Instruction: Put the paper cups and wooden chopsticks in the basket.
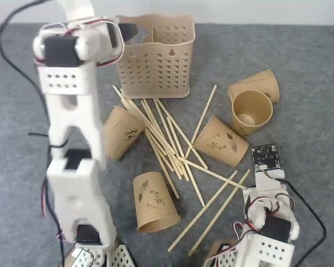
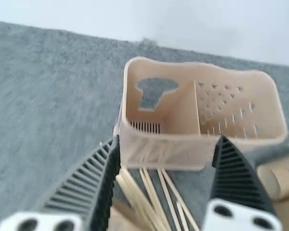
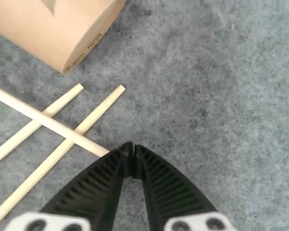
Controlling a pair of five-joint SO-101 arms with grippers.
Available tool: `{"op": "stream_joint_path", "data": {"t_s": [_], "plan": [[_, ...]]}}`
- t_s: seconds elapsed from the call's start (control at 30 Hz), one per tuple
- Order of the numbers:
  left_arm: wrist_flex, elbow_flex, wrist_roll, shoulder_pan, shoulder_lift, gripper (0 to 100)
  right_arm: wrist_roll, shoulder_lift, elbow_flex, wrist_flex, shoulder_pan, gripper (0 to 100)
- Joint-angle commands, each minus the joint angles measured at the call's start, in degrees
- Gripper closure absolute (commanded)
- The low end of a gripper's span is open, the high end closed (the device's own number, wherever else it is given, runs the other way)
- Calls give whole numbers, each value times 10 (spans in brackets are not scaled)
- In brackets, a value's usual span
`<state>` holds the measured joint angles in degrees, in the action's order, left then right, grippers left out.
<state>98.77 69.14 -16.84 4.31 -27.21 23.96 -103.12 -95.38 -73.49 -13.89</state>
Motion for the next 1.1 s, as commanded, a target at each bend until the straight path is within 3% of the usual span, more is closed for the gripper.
{"op": "stream_joint_path", "data": {"t_s": [0.0, 0.17, 0.33, 0.53, 0.8, 0.93, 1.07], "plan": [[17, -196, -5, -2, 210, 703, 4, -9, -5, 14, -7, 991], [16, -388, -2, 11, 355, 703, 4, -9, -5, 14, -7, 991], [-19, -589, 2, 95, 465, 703, 4, -9, -5, 13, -7, 991], [-195, -887, 86, 217, 583, 703, 4, -9, -4, 10, -8, 991], [-440, -1264, 149, 266, 720, 703, 5, -9, 1, 3, -37, 991], [-540, -1374, 149, 252, 722, 703, 5, -9, 13, 6, -66, 991], [-565, -1394, 149, 245, 722, 703, 3, -9, 55, 5, -87, 990]]}}
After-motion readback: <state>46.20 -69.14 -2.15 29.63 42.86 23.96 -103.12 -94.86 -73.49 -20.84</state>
